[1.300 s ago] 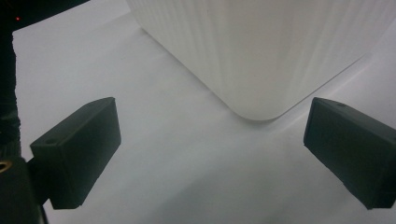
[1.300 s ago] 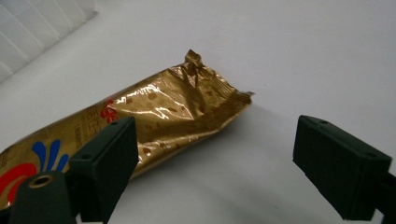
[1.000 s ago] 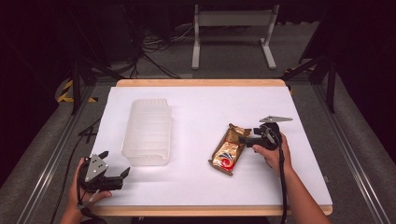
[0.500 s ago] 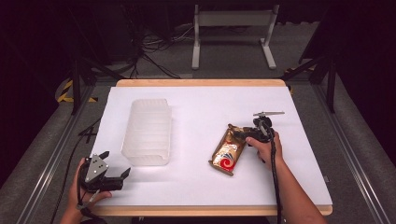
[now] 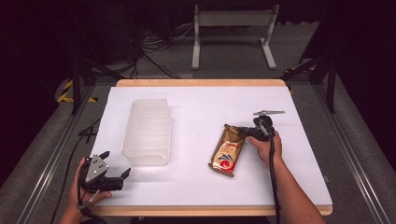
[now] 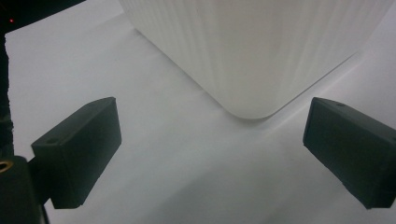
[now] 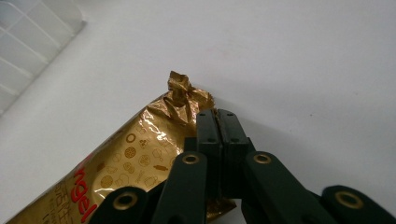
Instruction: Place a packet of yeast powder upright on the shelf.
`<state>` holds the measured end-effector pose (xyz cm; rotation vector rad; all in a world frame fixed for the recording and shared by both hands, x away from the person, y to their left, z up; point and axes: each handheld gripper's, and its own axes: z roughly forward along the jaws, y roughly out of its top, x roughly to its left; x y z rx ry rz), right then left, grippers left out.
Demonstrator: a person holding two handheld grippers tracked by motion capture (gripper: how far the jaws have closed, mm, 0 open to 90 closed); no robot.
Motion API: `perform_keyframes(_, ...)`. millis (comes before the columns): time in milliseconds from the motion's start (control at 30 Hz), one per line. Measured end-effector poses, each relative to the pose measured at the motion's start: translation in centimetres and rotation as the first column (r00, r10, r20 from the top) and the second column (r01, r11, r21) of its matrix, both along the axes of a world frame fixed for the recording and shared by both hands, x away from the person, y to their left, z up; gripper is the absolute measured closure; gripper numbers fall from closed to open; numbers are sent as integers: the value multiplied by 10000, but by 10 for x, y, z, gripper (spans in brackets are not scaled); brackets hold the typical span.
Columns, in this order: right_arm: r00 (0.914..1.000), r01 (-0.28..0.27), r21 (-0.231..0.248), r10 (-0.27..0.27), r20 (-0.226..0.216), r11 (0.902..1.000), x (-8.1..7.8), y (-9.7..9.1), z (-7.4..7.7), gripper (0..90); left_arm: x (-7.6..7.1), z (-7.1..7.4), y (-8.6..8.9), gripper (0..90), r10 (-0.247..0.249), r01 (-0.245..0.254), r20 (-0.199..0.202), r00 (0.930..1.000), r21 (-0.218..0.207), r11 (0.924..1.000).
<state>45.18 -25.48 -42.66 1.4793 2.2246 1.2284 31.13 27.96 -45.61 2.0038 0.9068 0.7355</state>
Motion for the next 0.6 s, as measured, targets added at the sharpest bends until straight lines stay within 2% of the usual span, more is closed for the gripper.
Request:
perform_keyframes(100,9997,-128,85,126,203,9999,-4,1,6,894,0,0,0,52,4,-4,11,10000,1,10000)
perform_keyframes(133,9981,-272,60,269,554,9996,-9,2,15,895,0,0,0,52,9,-9,26,10000,-27,10000)
perform_keyframes(200,9973,-341,120,332,662,9993,-12,3,19,896,-1,0,0,52,11,-11,33,10000,-13,10000)
perform_keyframes(233,9940,-481,175,462,989,9987,-19,4,29,897,-1,0,0,52,9,-9,37,10000,-3,10000)
perform_keyframes(333,9897,-628,182,599,1298,9979,-27,5,40,897,-1,1,0,52,12,-12,22,10000,-14,10000)
perform_keyframes(600,9659,-1360,333,1250,2268,9902,-55,17,72,898,-2,1,0,52,11,-11,99,10000,-10,10000)
